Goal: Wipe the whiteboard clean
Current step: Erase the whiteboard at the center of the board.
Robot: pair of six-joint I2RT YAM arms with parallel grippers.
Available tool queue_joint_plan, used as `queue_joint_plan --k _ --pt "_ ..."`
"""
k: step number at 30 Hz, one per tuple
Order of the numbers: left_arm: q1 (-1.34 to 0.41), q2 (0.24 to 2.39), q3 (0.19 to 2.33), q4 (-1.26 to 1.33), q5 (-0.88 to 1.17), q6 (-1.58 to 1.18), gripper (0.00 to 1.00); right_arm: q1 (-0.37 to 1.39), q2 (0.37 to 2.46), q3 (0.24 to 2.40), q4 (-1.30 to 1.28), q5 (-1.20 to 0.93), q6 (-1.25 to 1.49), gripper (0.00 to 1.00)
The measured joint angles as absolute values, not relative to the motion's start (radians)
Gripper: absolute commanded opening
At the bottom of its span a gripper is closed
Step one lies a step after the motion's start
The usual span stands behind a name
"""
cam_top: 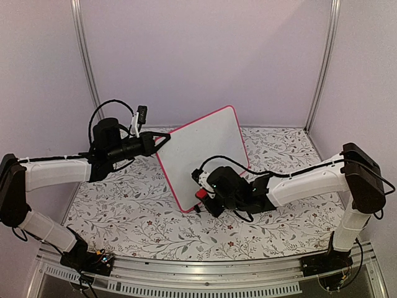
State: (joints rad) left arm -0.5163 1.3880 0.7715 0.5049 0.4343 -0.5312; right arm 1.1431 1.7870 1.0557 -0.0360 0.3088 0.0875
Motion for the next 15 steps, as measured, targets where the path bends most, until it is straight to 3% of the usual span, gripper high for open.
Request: queue_joint_plan --k 15 --pt "-0.516 1.388 0.772 0.505 0.433 -0.531 0.00 1.146 1.892 1.140 -0.023 0.410 0.088 0.26"
